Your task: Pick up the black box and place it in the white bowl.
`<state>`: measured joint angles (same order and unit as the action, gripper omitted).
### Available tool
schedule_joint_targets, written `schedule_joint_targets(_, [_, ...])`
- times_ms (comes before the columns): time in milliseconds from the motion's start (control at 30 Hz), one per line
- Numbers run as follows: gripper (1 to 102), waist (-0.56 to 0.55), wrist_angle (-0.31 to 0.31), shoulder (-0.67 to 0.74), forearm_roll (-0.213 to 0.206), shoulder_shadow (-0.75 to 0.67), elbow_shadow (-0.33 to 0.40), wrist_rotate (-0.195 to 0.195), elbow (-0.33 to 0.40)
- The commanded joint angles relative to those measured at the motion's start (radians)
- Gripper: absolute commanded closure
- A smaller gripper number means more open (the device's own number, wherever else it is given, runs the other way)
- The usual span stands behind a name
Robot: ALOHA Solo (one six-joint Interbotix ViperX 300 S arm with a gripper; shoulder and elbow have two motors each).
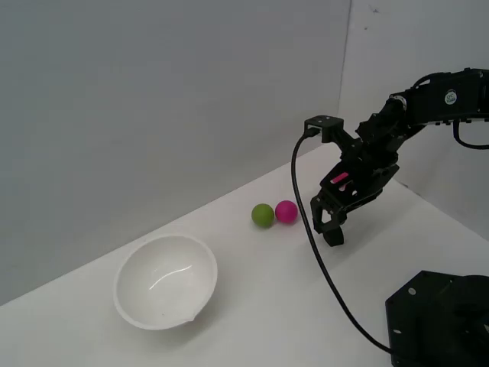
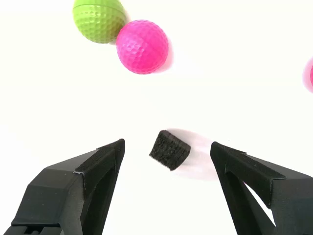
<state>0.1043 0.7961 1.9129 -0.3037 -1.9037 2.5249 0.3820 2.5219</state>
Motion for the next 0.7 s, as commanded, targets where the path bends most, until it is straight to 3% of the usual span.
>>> schedule_joint_targets(0, [3,0.003,0.005,-0.006,-0.011,-0.002,0.0,0.015,0.003])
schedule_joint_targets(500, [3,0.003,0.002,-0.107,-0.011,0.097,0.009,0.021,0.011])
schedule_joint_targets(667, [3,0.003,-0.031,-0.13,-0.009,0.123,0.009,0.021,0.011])
